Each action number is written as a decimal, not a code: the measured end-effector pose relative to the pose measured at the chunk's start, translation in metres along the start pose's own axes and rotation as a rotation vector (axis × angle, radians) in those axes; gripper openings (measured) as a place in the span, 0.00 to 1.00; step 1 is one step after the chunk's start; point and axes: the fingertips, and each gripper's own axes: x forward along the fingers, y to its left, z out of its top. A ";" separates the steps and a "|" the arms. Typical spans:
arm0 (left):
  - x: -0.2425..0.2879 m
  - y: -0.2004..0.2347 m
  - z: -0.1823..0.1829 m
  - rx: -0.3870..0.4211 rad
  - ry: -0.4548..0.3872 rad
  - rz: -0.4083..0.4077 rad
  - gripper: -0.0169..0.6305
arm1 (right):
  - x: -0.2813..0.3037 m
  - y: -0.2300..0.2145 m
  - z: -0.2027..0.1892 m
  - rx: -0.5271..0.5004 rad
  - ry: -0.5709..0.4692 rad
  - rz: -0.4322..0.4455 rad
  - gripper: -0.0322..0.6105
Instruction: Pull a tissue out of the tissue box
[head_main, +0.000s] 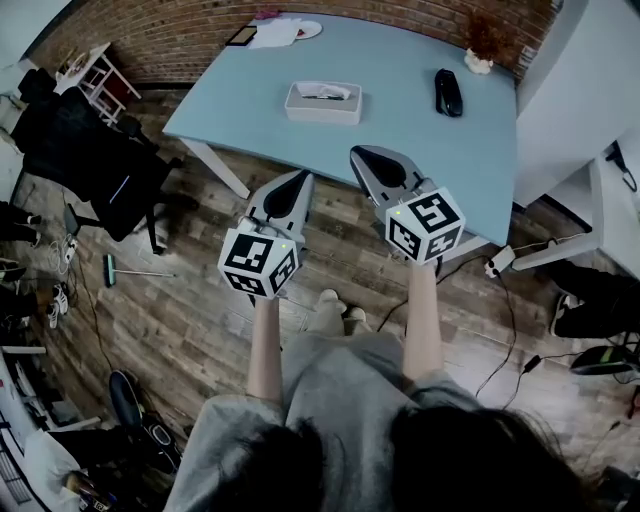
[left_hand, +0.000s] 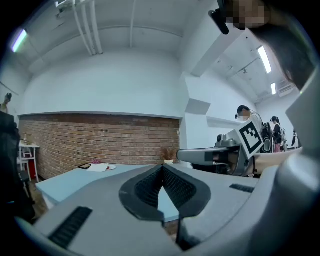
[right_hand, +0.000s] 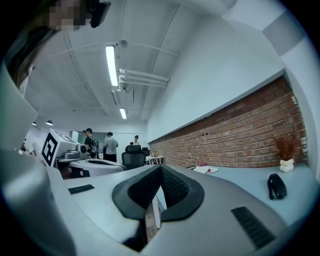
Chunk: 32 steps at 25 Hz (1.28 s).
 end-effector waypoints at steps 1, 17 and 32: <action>-0.002 0.004 -0.003 -0.003 0.010 0.008 0.03 | 0.004 0.001 -0.004 0.009 0.004 0.002 0.05; 0.054 0.064 -0.026 -0.058 0.048 -0.061 0.03 | 0.069 -0.041 -0.028 0.023 0.079 -0.038 0.05; 0.115 0.128 -0.037 -0.078 0.075 -0.129 0.03 | 0.138 -0.084 -0.043 0.021 0.127 -0.093 0.05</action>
